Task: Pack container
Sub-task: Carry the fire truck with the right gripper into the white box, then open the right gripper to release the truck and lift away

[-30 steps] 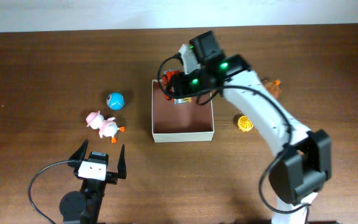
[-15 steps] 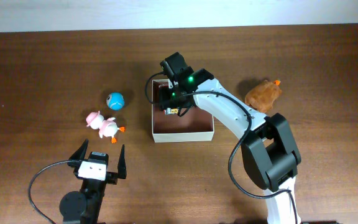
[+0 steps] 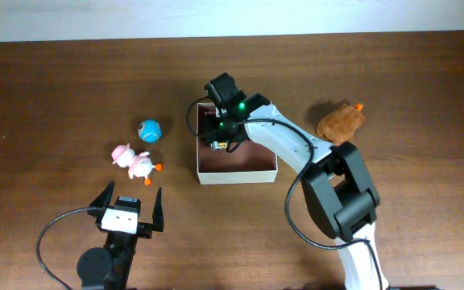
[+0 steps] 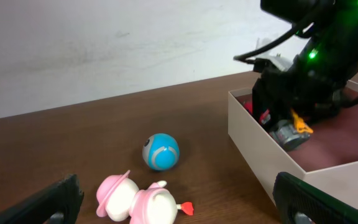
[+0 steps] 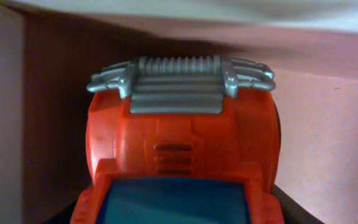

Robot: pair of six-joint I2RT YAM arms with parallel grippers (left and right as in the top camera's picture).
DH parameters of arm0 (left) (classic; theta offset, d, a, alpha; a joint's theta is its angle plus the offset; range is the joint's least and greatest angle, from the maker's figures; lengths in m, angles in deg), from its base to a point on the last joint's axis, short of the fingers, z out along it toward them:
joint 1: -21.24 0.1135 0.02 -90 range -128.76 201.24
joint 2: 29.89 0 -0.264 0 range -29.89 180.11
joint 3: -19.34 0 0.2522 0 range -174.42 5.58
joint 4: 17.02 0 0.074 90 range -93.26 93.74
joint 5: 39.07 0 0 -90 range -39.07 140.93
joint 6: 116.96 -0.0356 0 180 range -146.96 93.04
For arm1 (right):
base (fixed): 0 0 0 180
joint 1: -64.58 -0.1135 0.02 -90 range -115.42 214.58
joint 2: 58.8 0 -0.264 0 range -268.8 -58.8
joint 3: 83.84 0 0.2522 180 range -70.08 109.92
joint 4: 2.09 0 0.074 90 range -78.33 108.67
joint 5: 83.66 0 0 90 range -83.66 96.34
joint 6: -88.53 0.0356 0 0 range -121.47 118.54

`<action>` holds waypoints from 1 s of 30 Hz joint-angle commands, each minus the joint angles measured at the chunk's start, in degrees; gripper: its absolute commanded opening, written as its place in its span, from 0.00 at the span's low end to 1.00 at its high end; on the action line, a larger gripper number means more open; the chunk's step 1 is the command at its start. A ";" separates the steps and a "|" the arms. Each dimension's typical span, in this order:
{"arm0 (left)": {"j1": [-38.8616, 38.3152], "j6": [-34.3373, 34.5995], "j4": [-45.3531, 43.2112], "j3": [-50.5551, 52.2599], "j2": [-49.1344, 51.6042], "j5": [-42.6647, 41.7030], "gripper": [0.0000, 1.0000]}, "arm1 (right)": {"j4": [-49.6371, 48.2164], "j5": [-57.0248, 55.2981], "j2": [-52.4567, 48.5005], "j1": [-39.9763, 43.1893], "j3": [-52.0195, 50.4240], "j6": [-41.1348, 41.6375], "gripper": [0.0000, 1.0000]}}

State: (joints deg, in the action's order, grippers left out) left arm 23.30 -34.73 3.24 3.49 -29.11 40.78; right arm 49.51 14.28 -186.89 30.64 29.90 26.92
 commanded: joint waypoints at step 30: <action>0.39 -0.70 0.04 0.22 -0.48 -0.79 1.00 | 25.59 3.82 0.11 0.15 20.24 -8.02 0.36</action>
State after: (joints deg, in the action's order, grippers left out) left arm 23.30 -34.73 3.26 3.49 -29.11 40.78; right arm 73.51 17.82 -187.22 30.89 50.54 19.44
